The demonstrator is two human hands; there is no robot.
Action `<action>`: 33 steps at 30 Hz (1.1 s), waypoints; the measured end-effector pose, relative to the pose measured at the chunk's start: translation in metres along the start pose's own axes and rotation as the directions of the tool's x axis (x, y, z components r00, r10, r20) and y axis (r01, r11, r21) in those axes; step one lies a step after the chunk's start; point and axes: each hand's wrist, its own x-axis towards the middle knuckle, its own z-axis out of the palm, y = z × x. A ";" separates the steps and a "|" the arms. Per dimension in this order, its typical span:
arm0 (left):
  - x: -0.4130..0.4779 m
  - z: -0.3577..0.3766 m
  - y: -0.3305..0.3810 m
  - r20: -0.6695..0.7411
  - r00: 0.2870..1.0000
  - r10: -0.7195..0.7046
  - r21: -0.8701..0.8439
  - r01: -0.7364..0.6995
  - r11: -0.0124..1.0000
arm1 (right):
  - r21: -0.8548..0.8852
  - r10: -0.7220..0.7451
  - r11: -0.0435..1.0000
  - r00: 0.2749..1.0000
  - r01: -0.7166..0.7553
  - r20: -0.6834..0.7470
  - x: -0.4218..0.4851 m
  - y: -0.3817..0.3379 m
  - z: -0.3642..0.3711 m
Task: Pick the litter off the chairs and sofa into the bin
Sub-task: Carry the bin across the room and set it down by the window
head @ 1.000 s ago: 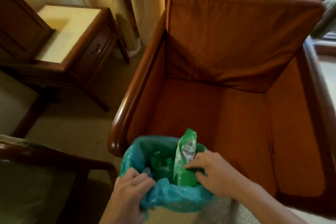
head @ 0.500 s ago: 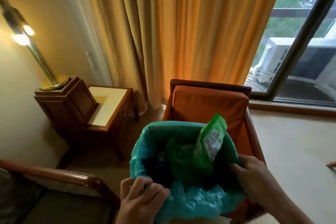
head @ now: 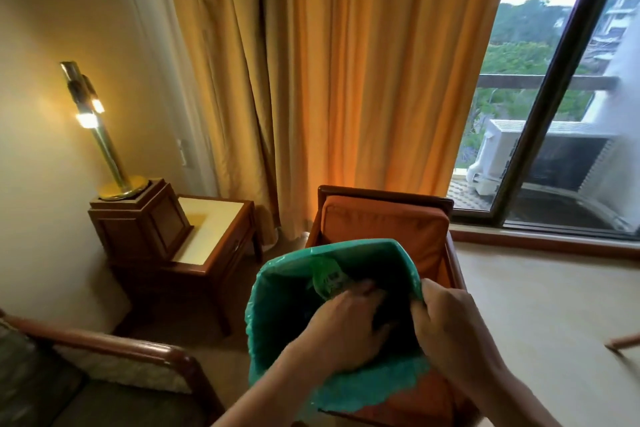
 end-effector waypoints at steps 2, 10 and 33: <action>0.019 0.013 -0.009 0.277 0.955 -0.108 0.153 0.068 0.986 | 0.022 -0.044 0.999 0.999 0.045 -0.024 -0.002 -0.005 -0.007; 0.013 -0.009 -0.015 0.143 0.990 -0.019 -0.009 0.020 1.000 | 0.013 -0.086 0.996 0.989 0.088 -0.120 -0.012 0.006 -0.030; -0.097 -0.051 0.000 0.340 0.557 -0.758 -0.445 0.805 0.392 | 0.047 -0.214 0.974 0.967 0.222 -0.137 -0.011 0.031 -0.049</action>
